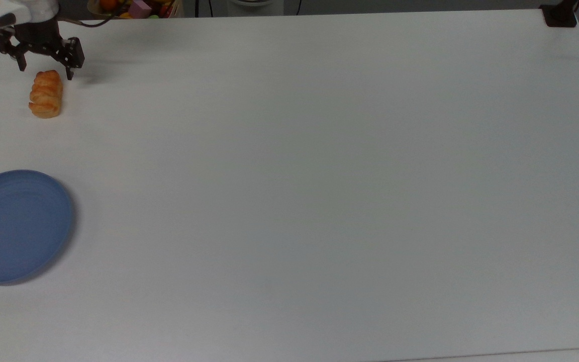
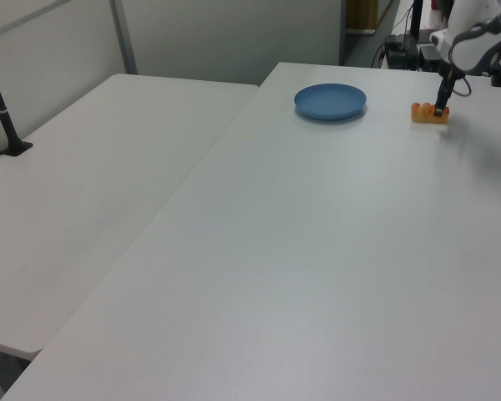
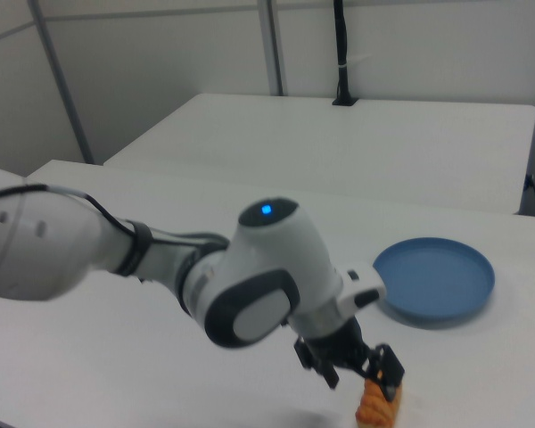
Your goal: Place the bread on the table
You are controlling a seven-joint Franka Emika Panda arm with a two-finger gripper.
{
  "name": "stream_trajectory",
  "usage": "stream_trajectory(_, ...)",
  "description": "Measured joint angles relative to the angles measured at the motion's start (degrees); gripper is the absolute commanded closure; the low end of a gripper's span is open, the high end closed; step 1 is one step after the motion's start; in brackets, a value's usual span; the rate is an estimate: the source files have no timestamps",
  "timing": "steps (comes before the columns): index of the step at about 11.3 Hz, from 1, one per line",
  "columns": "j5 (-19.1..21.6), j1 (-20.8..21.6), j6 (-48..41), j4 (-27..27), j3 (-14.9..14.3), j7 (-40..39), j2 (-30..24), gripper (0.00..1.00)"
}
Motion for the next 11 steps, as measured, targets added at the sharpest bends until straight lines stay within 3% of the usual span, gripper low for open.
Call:
stream_trajectory(3,0.02,0.36,-9.59,3.2,4.33,9.11,-5.41,0.0)
stream_trajectory(6,0.6,1.83,-27.13,13.87,9.26,19.5,-7.95,0.0)
stream_trajectory(8,5.17,2.95,-34.78,20.72,12.38,21.14,-8.04,0.0)
stream_trajectory(11,11.26,3.64,-48.93,32.76,19.45,28.48,-8.25,0.0)
